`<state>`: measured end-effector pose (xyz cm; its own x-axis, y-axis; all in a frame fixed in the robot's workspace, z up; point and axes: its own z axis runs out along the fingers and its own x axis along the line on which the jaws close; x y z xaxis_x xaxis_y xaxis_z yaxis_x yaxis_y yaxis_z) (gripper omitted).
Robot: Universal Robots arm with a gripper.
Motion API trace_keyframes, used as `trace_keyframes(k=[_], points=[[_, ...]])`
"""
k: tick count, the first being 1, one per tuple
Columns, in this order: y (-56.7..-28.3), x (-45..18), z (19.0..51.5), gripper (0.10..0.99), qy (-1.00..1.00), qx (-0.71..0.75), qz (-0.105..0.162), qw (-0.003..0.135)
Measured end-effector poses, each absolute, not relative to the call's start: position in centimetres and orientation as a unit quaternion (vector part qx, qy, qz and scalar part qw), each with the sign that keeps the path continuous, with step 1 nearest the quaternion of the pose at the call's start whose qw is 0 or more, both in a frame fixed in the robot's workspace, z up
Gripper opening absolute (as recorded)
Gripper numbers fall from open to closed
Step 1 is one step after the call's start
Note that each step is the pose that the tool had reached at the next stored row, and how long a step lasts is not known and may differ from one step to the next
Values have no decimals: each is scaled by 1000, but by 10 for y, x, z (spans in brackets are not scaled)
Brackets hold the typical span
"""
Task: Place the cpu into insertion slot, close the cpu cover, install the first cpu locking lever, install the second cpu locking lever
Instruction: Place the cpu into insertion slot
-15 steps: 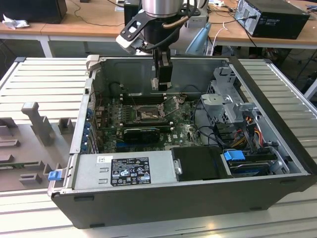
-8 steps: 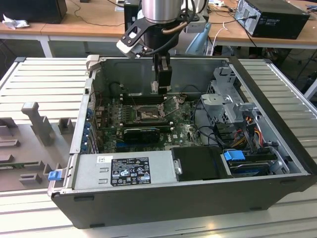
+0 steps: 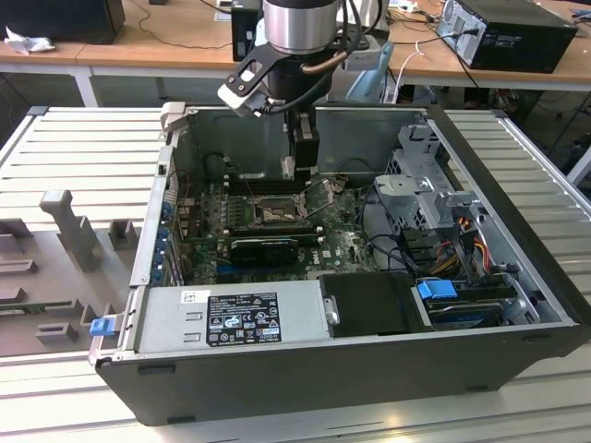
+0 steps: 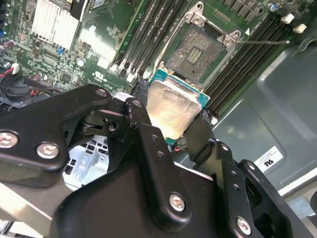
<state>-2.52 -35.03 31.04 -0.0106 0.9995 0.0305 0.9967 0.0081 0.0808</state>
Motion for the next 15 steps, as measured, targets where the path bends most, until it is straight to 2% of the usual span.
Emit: trace_keyframes(k=[15], points=[[-350,-27,288,541,710,703,39,17]])
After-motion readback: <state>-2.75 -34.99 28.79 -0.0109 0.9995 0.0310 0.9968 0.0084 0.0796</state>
